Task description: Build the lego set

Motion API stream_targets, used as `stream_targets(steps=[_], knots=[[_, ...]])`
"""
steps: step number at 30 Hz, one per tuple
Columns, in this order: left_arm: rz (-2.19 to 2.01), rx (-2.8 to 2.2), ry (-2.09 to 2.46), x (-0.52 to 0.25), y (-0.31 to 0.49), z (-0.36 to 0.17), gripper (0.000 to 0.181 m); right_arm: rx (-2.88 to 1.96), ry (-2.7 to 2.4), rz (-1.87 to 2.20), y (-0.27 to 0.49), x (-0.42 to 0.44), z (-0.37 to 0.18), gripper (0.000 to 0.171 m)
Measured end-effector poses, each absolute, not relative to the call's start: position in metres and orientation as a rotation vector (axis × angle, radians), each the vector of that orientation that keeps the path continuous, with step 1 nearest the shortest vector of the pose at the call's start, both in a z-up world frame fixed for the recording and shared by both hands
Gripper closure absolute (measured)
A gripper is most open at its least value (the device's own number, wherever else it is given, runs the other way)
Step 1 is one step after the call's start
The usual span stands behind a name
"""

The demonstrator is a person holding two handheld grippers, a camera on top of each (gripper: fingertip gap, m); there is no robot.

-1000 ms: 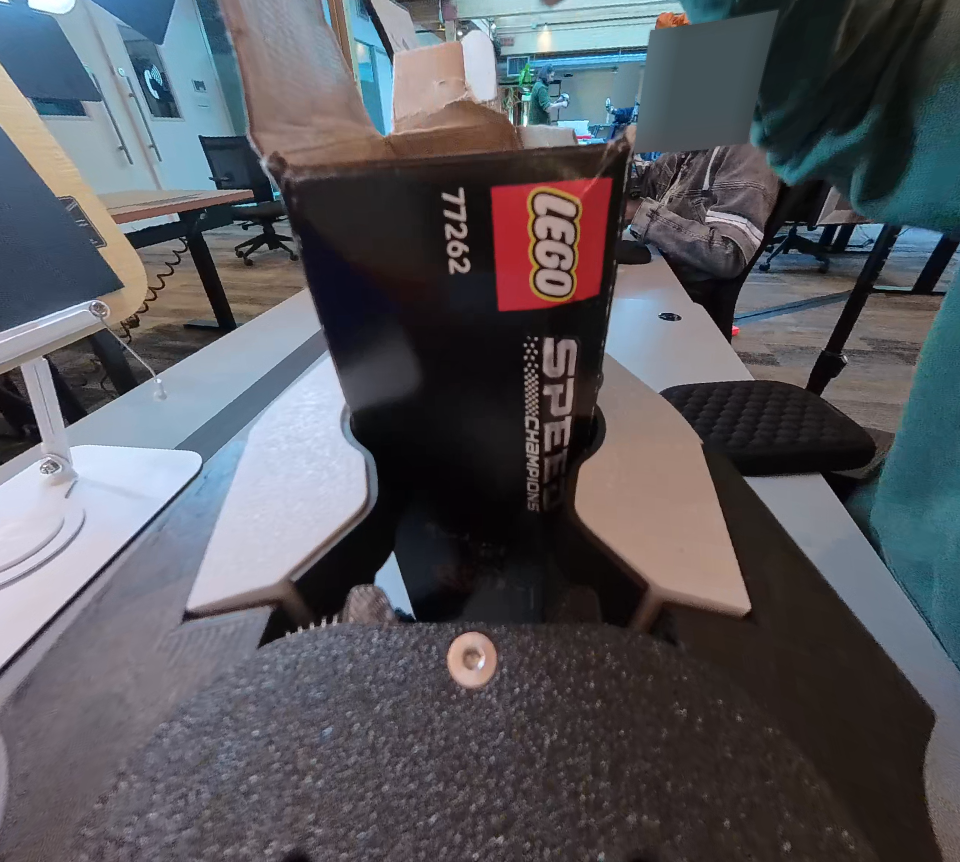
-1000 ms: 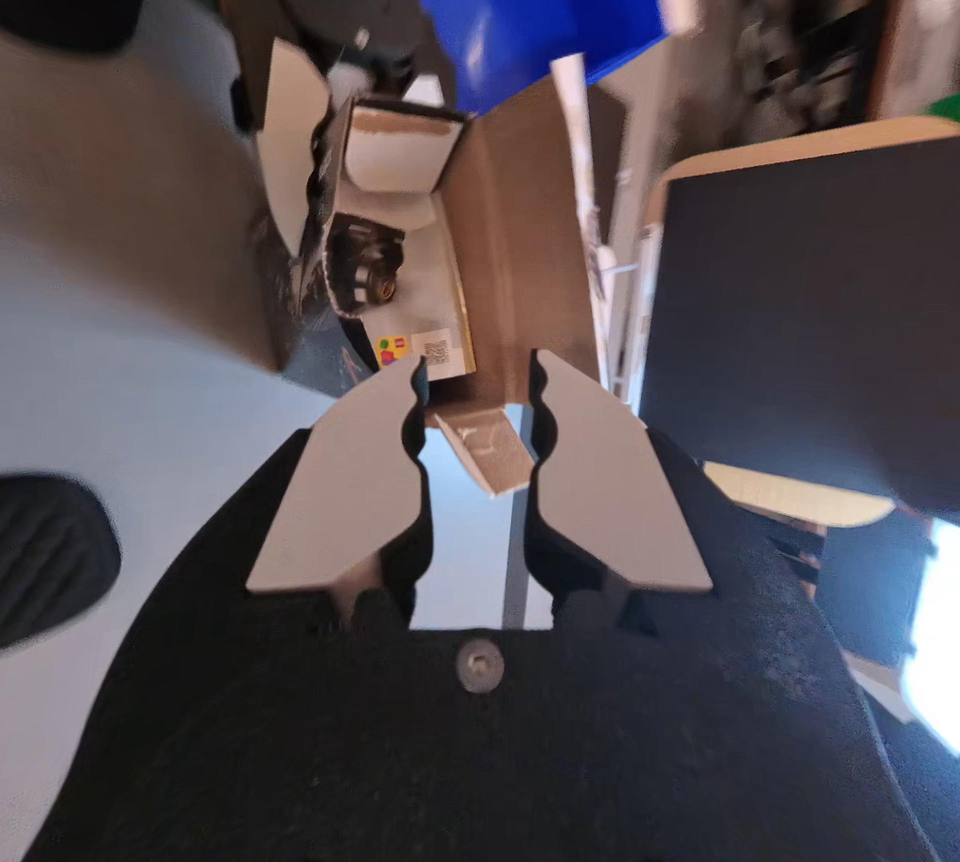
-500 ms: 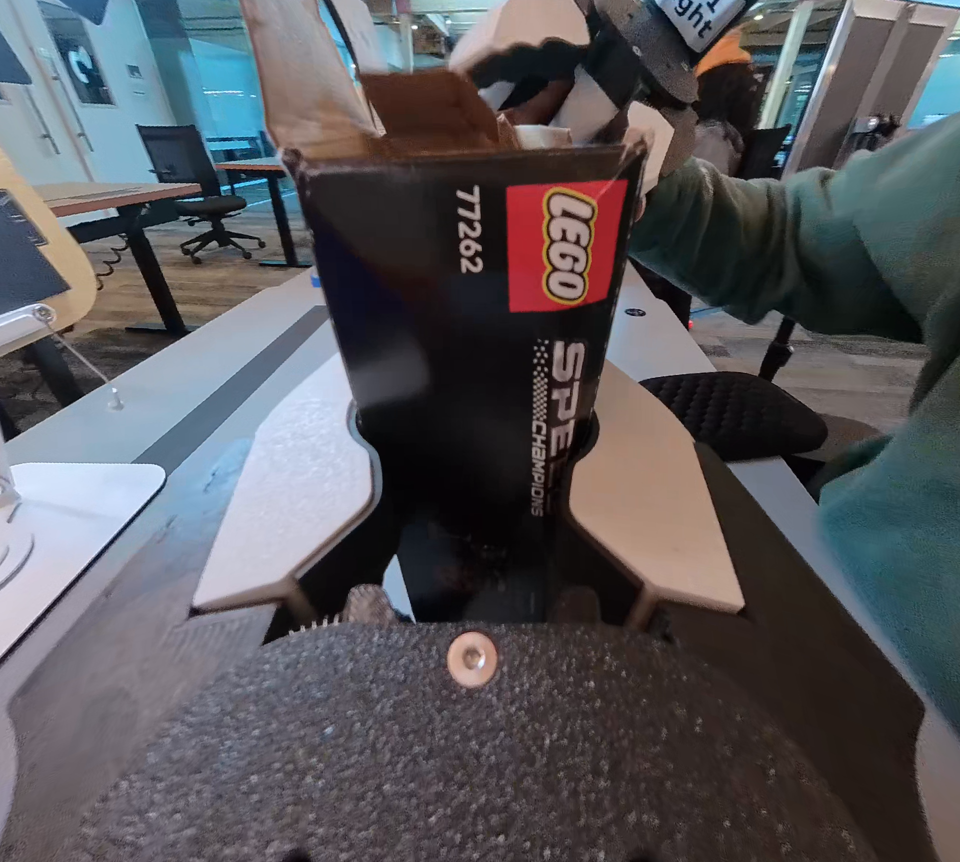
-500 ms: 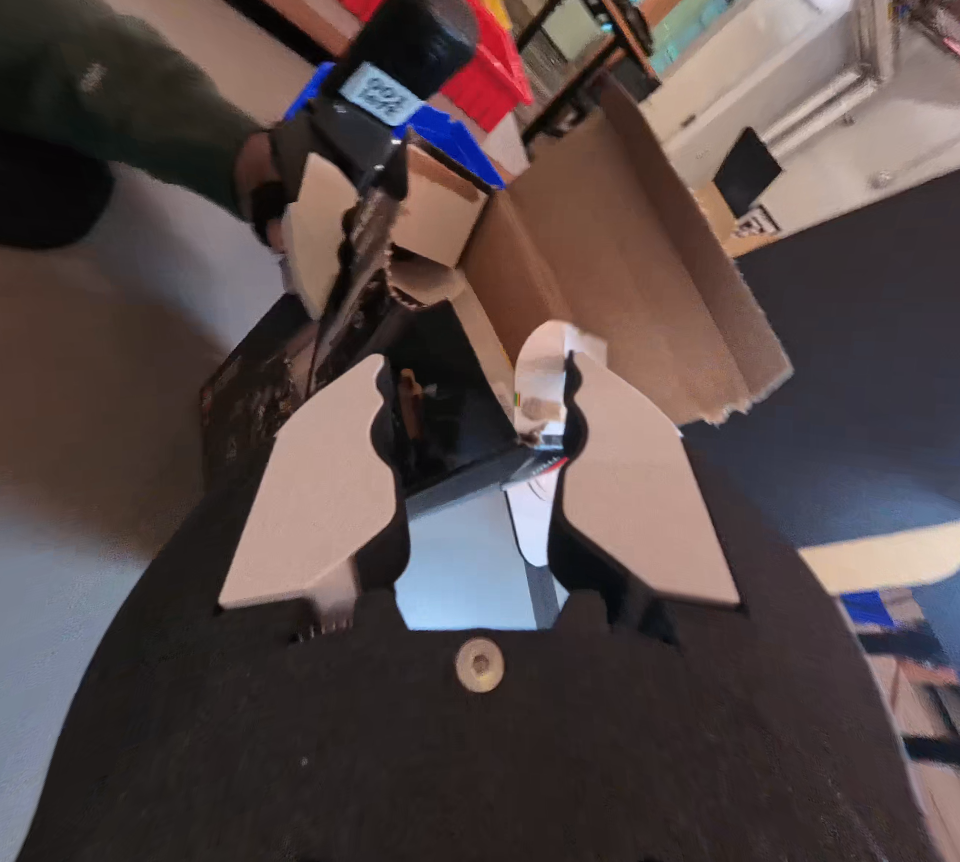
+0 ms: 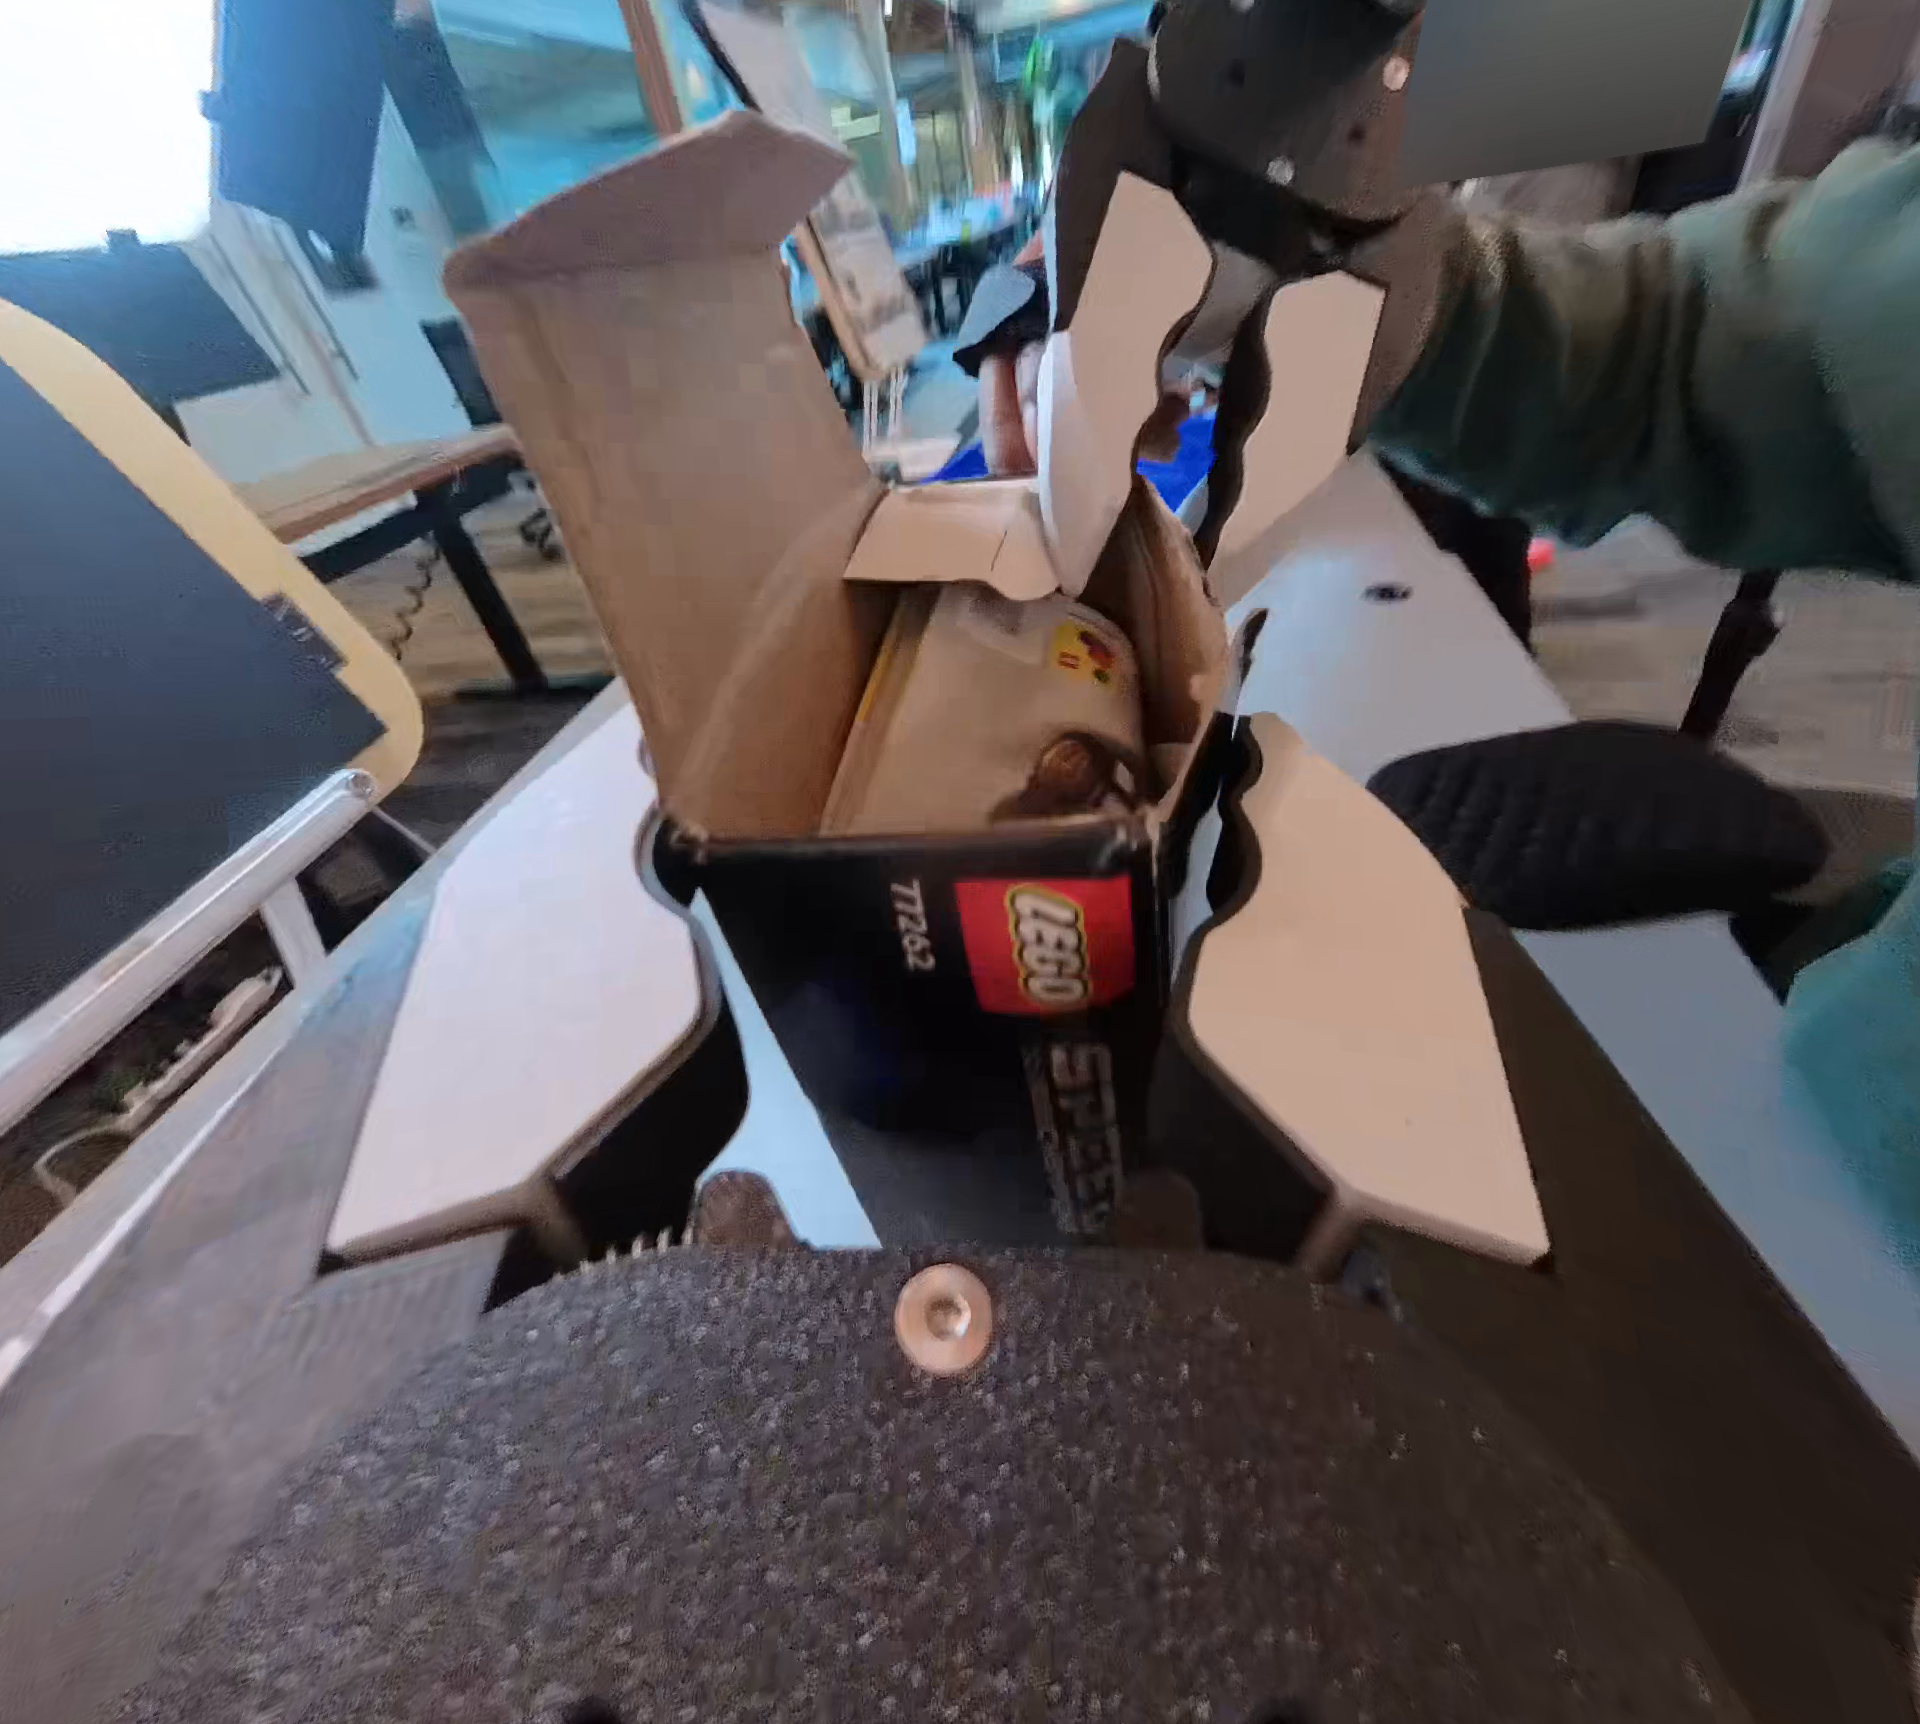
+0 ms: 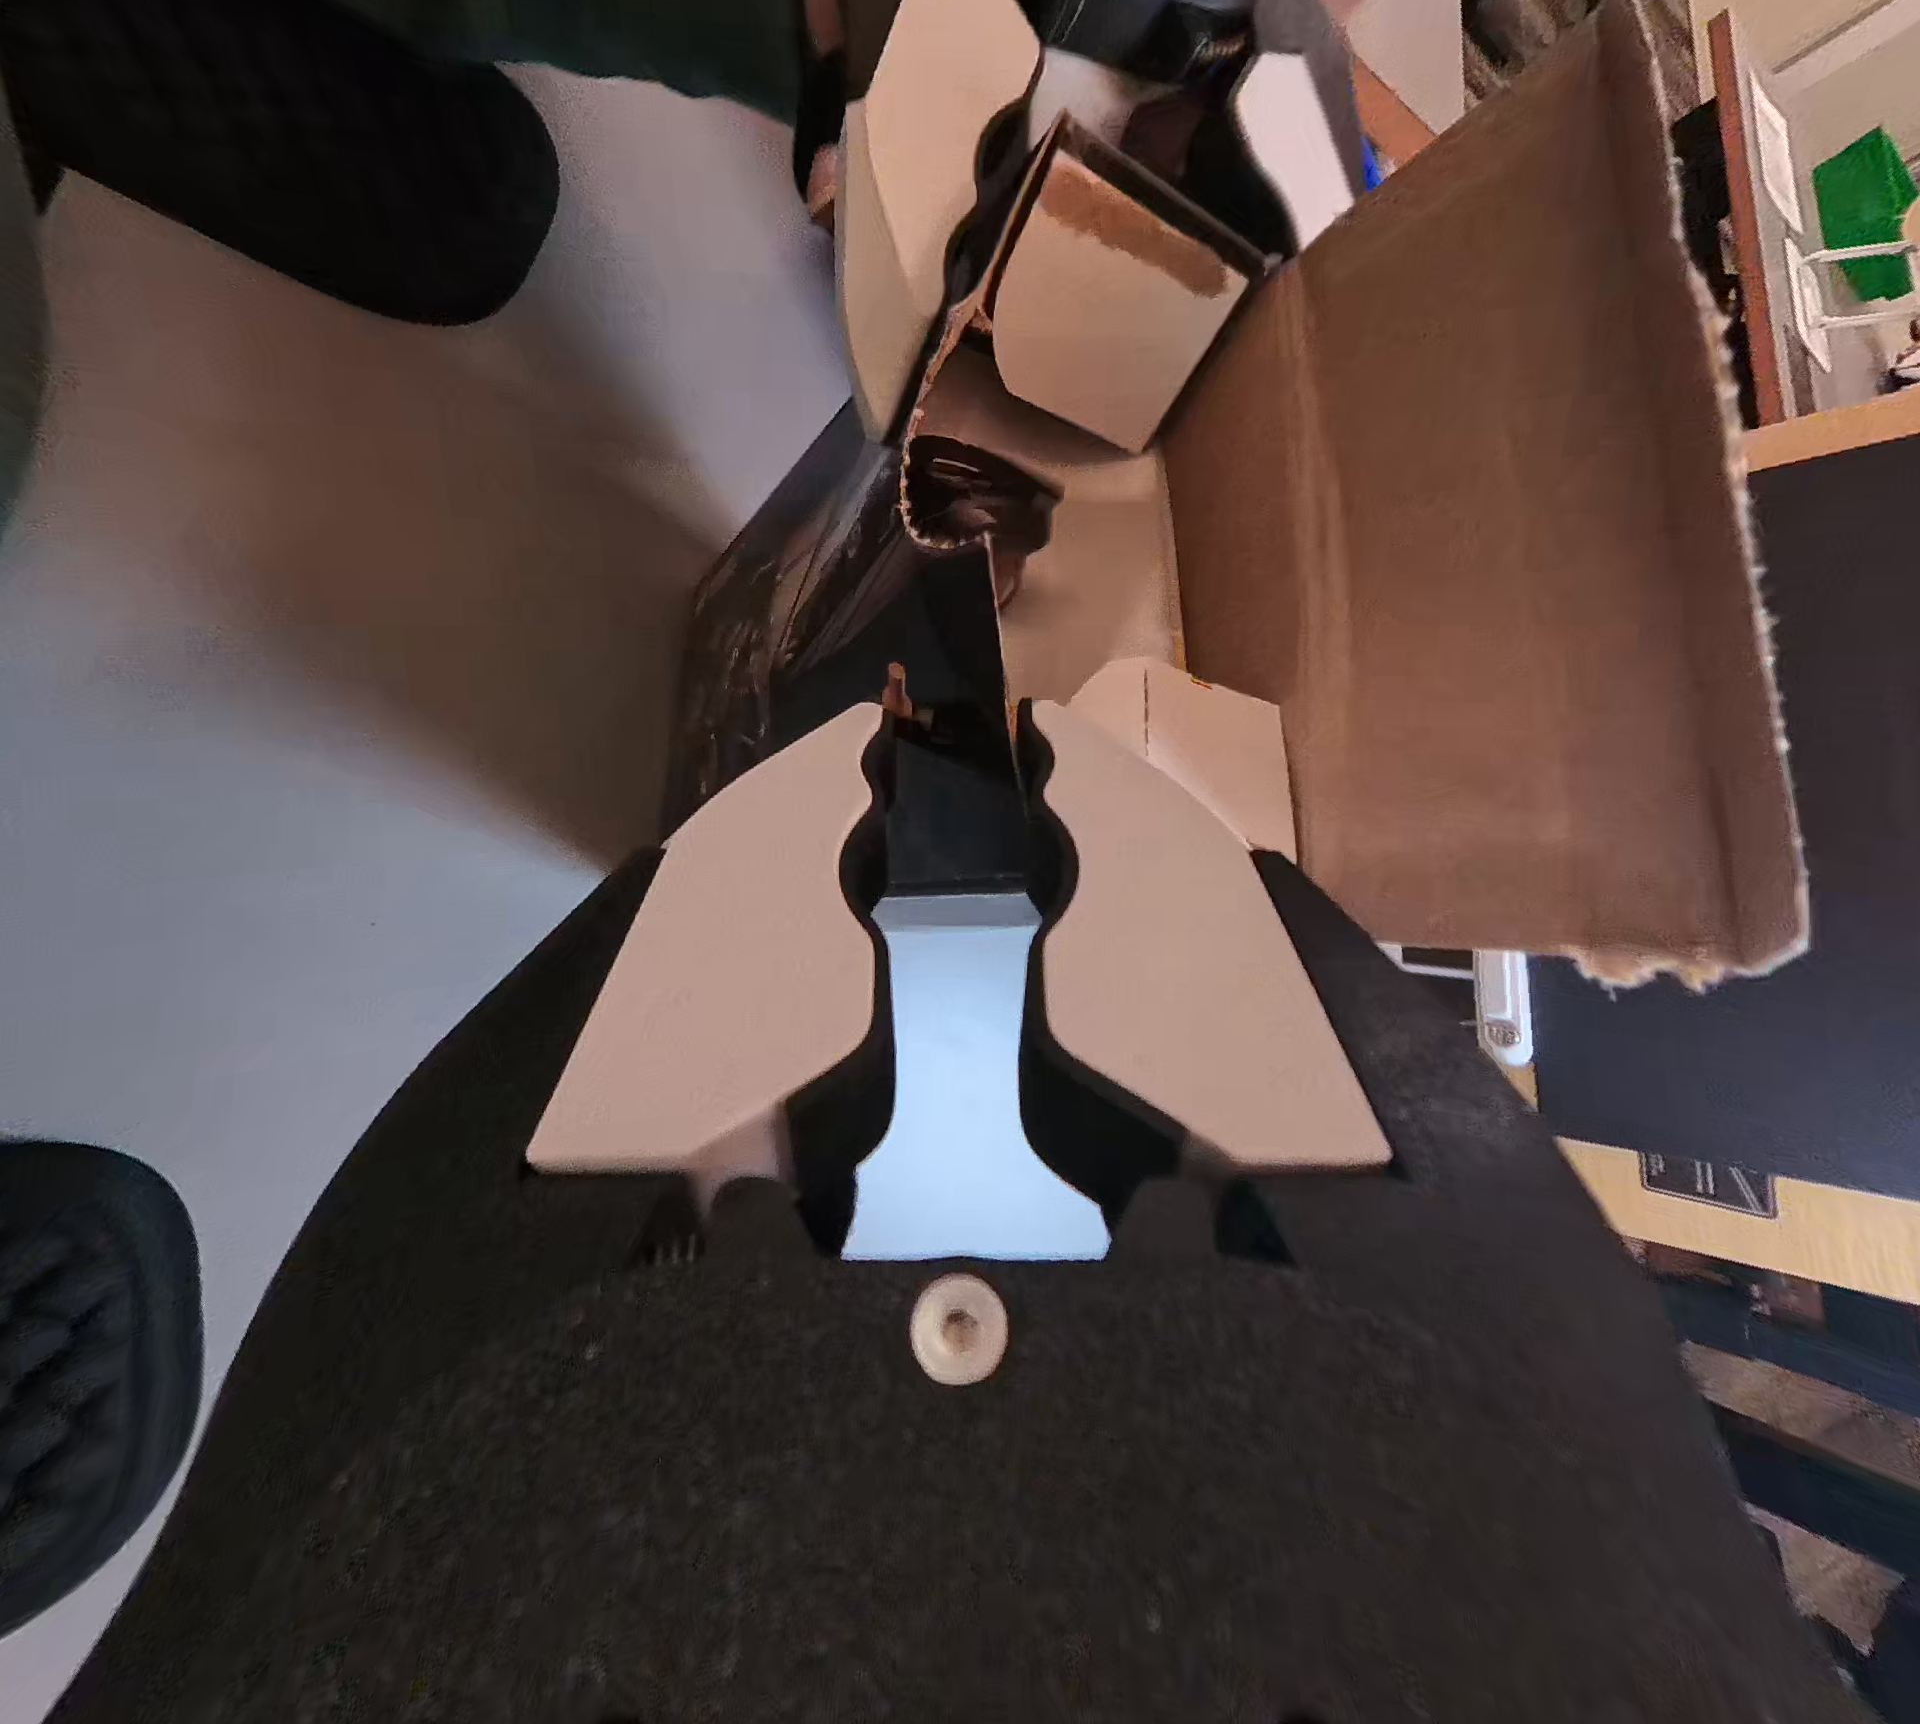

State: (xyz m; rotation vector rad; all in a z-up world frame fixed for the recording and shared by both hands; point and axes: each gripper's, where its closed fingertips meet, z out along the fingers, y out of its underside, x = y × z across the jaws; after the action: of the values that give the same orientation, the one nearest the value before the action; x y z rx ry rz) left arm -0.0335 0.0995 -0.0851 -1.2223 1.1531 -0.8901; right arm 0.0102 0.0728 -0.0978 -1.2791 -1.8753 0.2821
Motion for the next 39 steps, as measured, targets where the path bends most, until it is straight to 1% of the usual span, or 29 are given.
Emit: stream_targets(steps=[3, 5, 8, 10, 11, 14, 20, 24, 27, 31, 34, 37, 38, 39], knots=[[-0.888, -1.255, 1.183, -0.032, 0.102, -0.086, 0.095, -1.291, -1.818, 0.276, 0.079, 0.012, -0.096, 0.148], [-0.888, -1.265, 1.162, -0.033, 0.104, -0.087, 0.098, -1.278, -1.766, 0.276, 0.082, 0.012, -0.093, 0.145], [-0.908, -1.265, 1.138, -0.036, 0.105, -0.087, 0.099, -1.204, -1.684, 0.184, 0.093, 0.02, -0.075, 0.125], [-0.922, -1.26, 1.139, -0.038, 0.105, -0.087, 0.1, -1.201, -1.735, 0.09, 0.102, 0.027, -0.081, 0.112], [-0.927, -1.253, 1.15, -0.037, 0.104, -0.087, 0.1, -1.19, -1.78, 0.084, 0.101, 0.027, -0.089, 0.11], [-0.956, -1.238, 1.171, -0.037, 0.104, -0.087, 0.101, -1.114, -1.821, 0.022, 0.104, 0.021, -0.095, 0.111], [-1.02, -1.196, 1.23, -0.035, 0.102, -0.086, 0.101, -1.168, -2.018, 0.044, 0.094, 0.02, -0.103, 0.126], [-1.044, -1.183, 1.211, -0.035, 0.105, -0.085, 0.101, -1.239, -2.063, 0.097, 0.095, 0.02, -0.101, 0.131], [-1.049, -1.179, 1.195, -0.037, 0.107, -0.085, 0.101, -1.258, -1.92, 0.311, 0.093, 0.014, -0.087, 0.129], [-1.055, -1.165, 1.193, -0.041, 0.106, -0.085, 0.101, -1.236, -1.667, 0.803, 0.08, 0.028, -0.042, 0.125], [-1.059, -1.146, 1.217, -0.04, 0.102, -0.085, 0.101, -1.257, -1.399, 1.036, 0.11, 0.047, -0.007, 0.121], [-1.076, -1.121, 1.252, -0.037, 0.098, -0.085, 0.101, -1.373, -1.266, 1.344, 0.138, 0.047, -0.001, 0.103], [-1.081, -1.113, 1.264, -0.036, 0.096, -0.085, 0.101, -1.397, -1.262, 1.455, 0.14, 0.044, 0.001, 0.099], [-1.086, -1.106, 1.276, -0.035, 0.095, -0.085, 0.101, -1.406, -1.28, 1.549, 0.14, 0.039, 0.005, 0.099]])
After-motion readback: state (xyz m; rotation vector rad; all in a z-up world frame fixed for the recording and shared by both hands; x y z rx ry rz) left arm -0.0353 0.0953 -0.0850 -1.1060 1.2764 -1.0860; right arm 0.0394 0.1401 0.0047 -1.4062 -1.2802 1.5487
